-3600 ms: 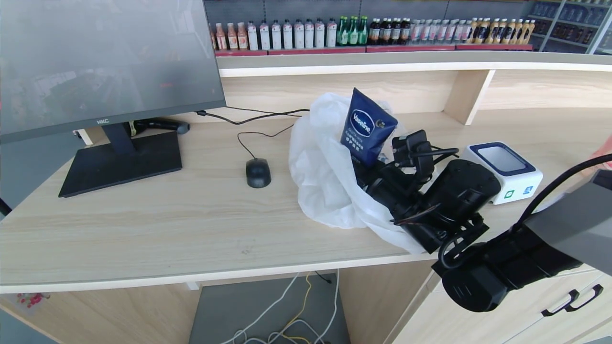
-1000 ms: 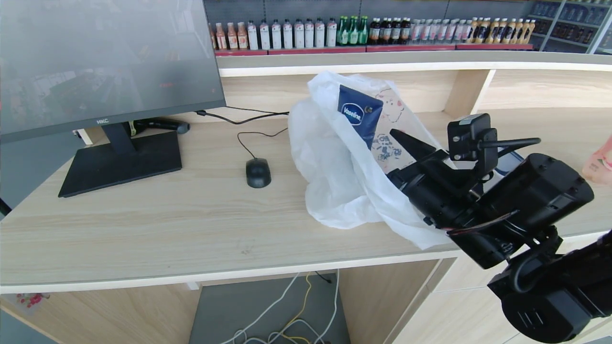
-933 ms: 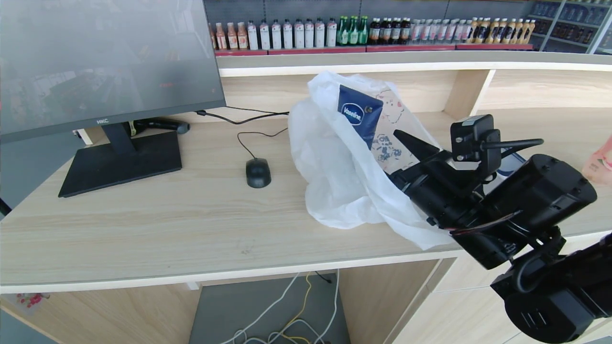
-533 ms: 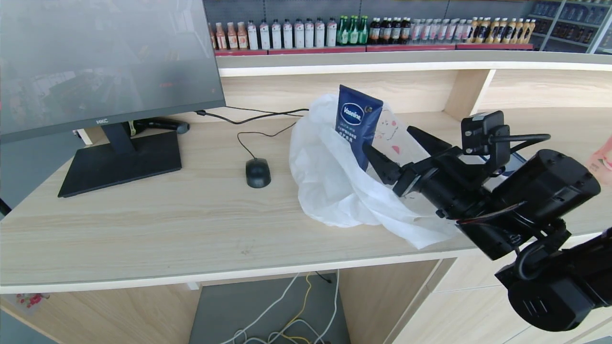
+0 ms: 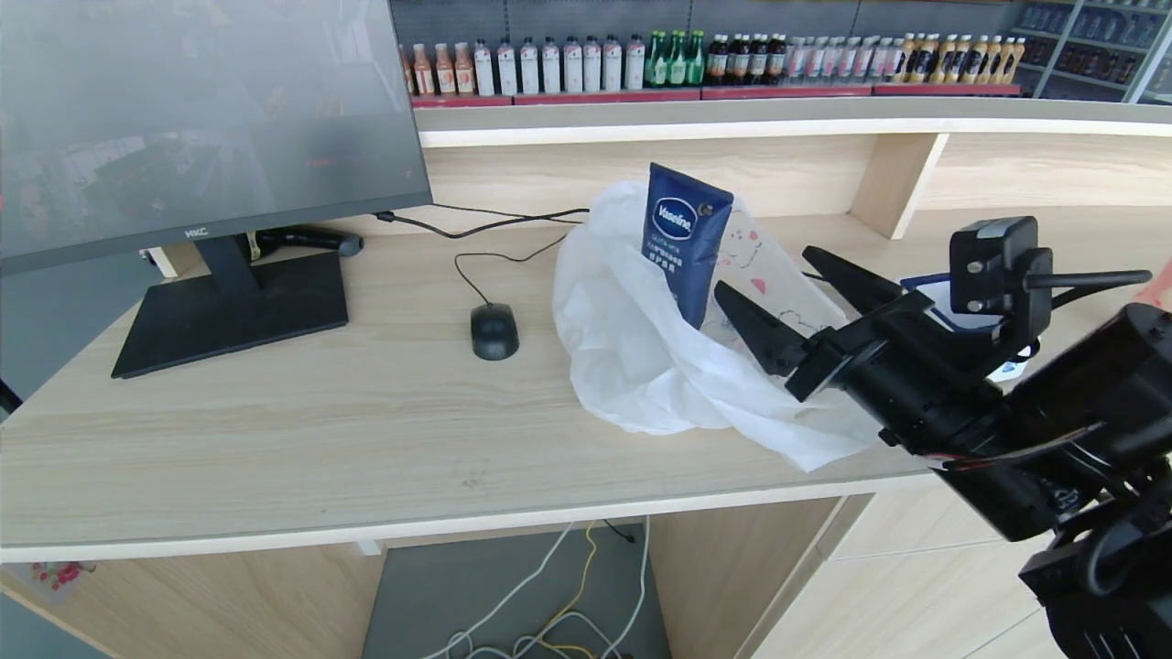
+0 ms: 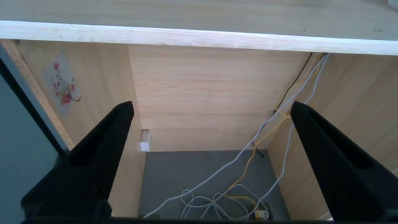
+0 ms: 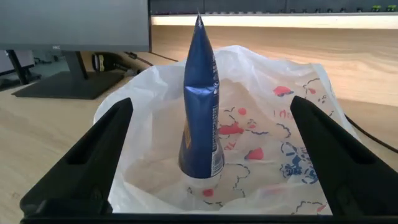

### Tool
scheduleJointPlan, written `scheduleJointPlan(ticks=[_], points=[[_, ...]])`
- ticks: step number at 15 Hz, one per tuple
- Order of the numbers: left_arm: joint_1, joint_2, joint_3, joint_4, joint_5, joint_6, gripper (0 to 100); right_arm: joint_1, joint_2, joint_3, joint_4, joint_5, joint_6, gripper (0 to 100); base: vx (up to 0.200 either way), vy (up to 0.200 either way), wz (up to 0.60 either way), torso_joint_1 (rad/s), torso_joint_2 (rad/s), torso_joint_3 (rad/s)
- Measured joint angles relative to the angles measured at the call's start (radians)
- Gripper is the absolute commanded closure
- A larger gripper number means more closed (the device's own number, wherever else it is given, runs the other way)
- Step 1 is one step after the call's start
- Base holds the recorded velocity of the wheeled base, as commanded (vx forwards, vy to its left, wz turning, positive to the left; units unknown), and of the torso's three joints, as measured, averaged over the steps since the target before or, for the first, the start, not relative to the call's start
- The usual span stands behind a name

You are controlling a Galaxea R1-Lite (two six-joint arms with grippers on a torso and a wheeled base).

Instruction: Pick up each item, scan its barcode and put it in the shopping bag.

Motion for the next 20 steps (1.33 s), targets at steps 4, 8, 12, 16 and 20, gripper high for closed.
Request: scheduleJointPlan(ticks=[4,8,12,16,20], points=[[0.001,0.000,0.000,0.000,0.000,0.000,0,0.024,-0.031,0.054,-0.002,0.000,0.001,0,-0.100,0.000,0.00,0.002,0.00,0.001],[0.001,0.000,0.000,0.000,0.000,-0.002,0,0.023,-0.041,0.051,-0.001,-0.001,0.001,0,0.000,-0.050,0.00,0.005,0.00,-0.001],[0.001,0.000,0.000,0.000,0.000,-0.002,0,0.026,-0.043,0.052,-0.002,-0.002,-0.001,0,0.000,-0.200,0.00,0.008,0.01,0.002],[0.001,0.000,0.000,0.000,0.000,-0.001,0,0.024,-0.067,0.088,-0.003,-0.003,-0.001,0,0.000,-0.200,0.00,0.005,0.00,0.002],[0.000,0.000,0.000,0.000,0.000,0.000,0,0.024,-0.084,0.105,-0.003,-0.003,-0.001,0,0.000,-0.200,0.00,0.007,0.00,0.002]])
